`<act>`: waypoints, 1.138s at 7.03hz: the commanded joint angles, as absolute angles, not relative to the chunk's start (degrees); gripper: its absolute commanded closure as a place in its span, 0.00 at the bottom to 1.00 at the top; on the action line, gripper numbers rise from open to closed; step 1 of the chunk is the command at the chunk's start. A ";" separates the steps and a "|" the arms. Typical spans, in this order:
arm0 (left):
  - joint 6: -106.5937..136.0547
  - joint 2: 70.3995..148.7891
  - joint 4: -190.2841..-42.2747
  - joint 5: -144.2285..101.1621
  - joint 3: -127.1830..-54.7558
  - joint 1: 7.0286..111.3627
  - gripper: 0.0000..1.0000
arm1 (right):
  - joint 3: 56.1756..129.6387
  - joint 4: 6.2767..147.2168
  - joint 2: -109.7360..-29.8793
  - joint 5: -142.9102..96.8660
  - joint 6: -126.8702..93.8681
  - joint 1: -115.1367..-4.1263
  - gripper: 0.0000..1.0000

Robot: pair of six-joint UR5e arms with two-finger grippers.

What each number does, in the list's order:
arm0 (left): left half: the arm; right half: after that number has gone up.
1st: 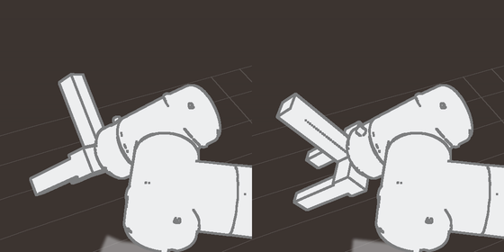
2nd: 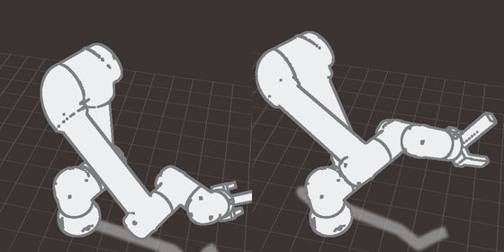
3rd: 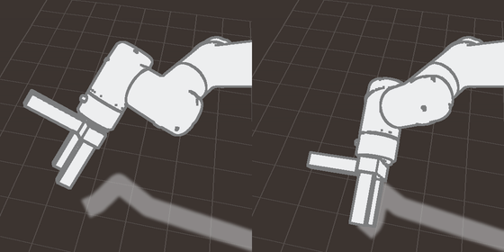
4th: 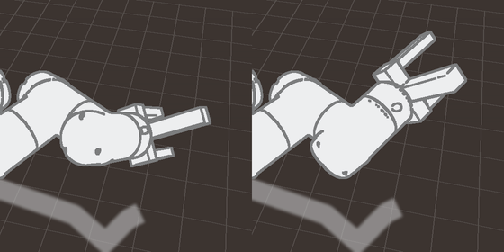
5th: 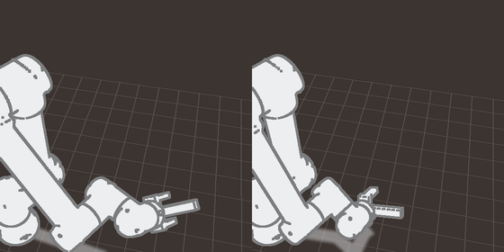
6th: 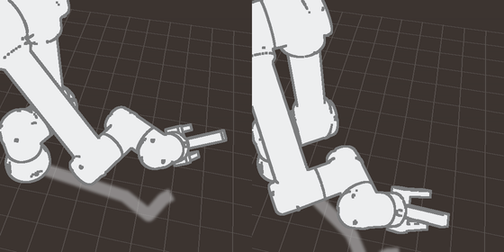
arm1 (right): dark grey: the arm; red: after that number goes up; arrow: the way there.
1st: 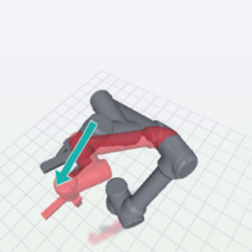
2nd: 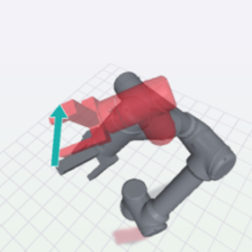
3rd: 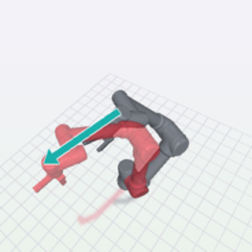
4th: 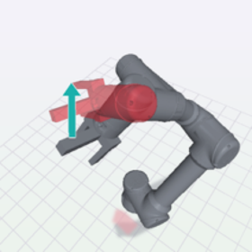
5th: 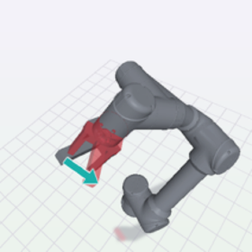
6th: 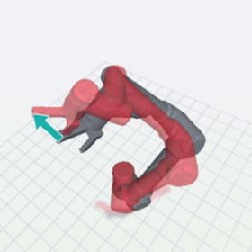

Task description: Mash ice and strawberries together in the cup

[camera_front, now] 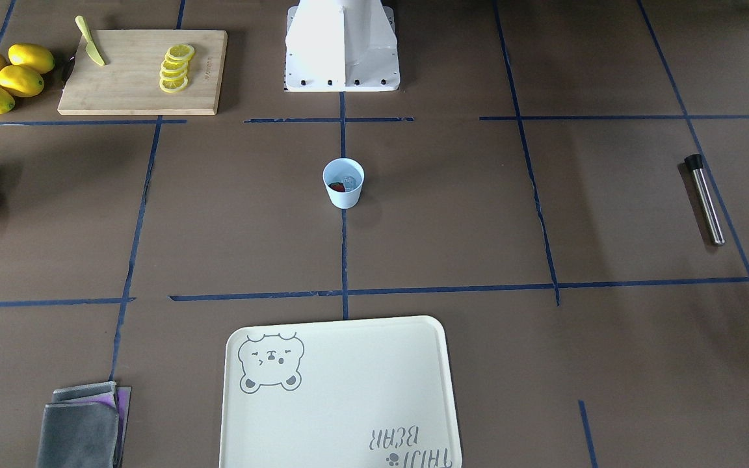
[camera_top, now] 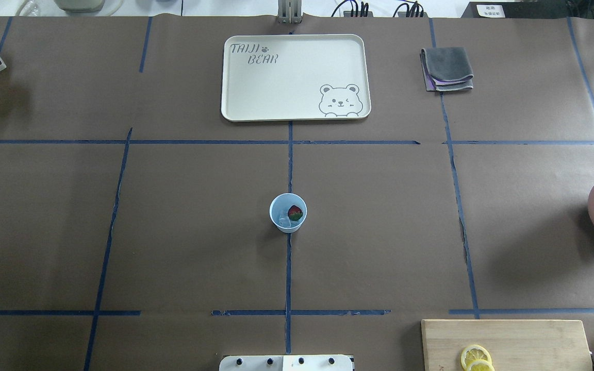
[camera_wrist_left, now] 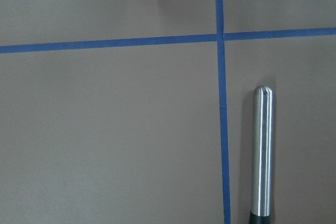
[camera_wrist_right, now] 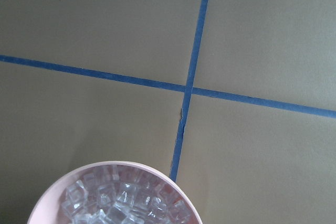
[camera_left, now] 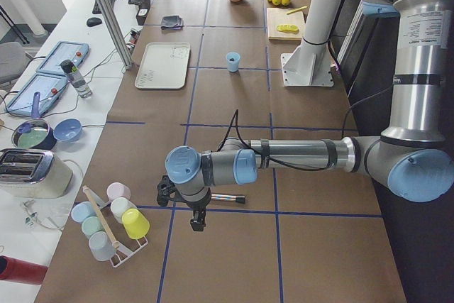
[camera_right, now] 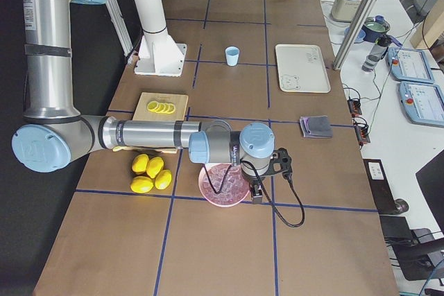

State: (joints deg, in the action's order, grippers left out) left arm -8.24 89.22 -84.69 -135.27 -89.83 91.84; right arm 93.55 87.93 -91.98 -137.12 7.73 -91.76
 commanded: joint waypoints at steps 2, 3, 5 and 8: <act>-7.47 89.21 -84.90 -135.18 -89.82 91.85 0.00 | 93.52 87.80 -92.72 -136.93 7.73 -91.76 0.00; -7.47 89.30 -84.90 -135.18 -89.82 91.85 0.00 | 93.34 87.80 -92.72 -136.76 7.73 -91.76 0.00; -7.47 89.30 -84.90 -135.18 -89.82 91.85 0.00 | 93.08 87.63 -92.64 -136.41 5.29 -91.76 0.00; -7.38 89.30 -84.90 -135.18 -89.82 91.85 0.00 | 92.03 87.54 -92.20 -135.97 4.40 -91.76 0.00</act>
